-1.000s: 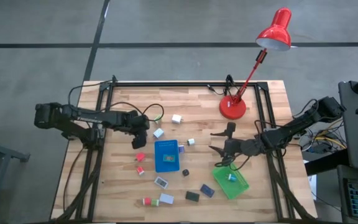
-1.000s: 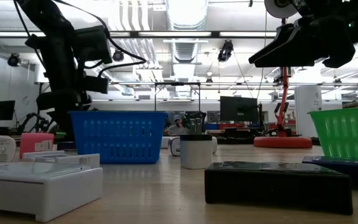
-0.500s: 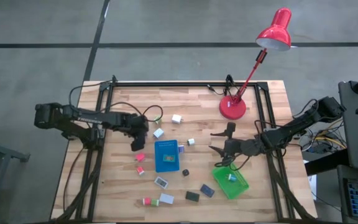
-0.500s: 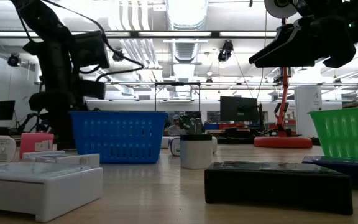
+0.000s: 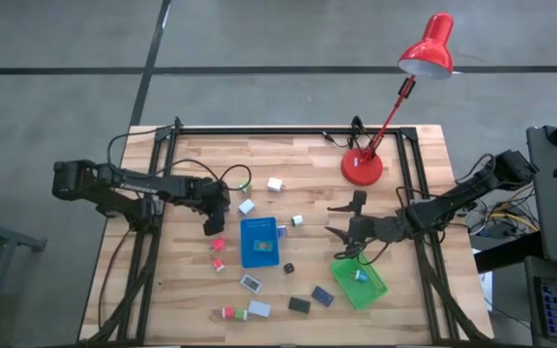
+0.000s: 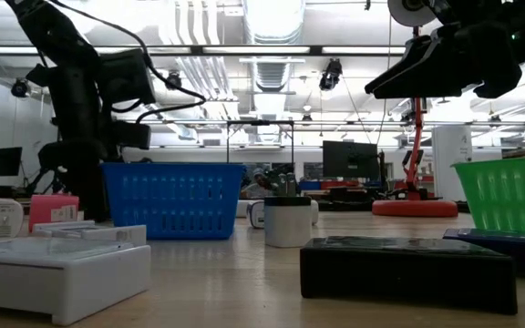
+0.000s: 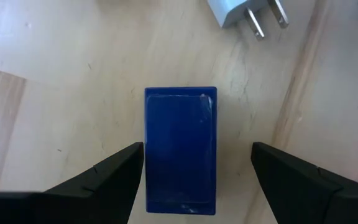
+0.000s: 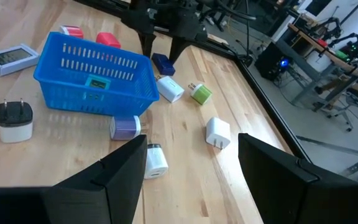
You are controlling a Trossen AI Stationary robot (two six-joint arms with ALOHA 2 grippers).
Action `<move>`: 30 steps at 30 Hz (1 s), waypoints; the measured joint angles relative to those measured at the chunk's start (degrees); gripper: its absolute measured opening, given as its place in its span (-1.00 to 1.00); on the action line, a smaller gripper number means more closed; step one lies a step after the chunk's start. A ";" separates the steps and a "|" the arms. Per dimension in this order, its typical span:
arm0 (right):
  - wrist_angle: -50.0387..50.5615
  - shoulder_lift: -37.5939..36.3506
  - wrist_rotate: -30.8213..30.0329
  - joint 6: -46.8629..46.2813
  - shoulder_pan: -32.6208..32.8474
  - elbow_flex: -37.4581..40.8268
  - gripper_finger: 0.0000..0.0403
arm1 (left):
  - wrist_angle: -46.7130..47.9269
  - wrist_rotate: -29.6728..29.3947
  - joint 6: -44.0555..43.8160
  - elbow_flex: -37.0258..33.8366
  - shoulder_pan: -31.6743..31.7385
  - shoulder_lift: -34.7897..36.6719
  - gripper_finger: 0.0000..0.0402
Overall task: Pick & Place Office items
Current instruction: Put the top violet digital clock into the blue bin
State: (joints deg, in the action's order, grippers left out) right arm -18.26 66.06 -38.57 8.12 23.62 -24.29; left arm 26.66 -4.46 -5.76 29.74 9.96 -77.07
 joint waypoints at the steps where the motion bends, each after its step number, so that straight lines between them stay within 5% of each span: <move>1: 0.00 0.00 0.00 -0.01 0.00 0.00 0.22 | -0.19 -0.53 0.00 0.00 0.00 -0.01 0.52; 8: 0.00 0.00 0.00 0.00 0.00 0.00 0.22 | -0.96 -3.26 -0.20 0.00 0.00 -0.05 0.39; 15: -0.02 0.00 0.00 -0.02 0.00 0.00 0.22 | -0.70 -4.55 -0.02 -0.02 0.00 -0.07 -0.32; 30: -0.02 0.00 0.00 0.00 0.00 0.00 0.22 | -3.05 -3.24 3.45 -1.18 0.00 0.57 -0.31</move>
State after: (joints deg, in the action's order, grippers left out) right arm -18.28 66.06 -38.57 8.12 23.62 -24.29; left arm 23.61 -7.70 -2.31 28.55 9.96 -76.49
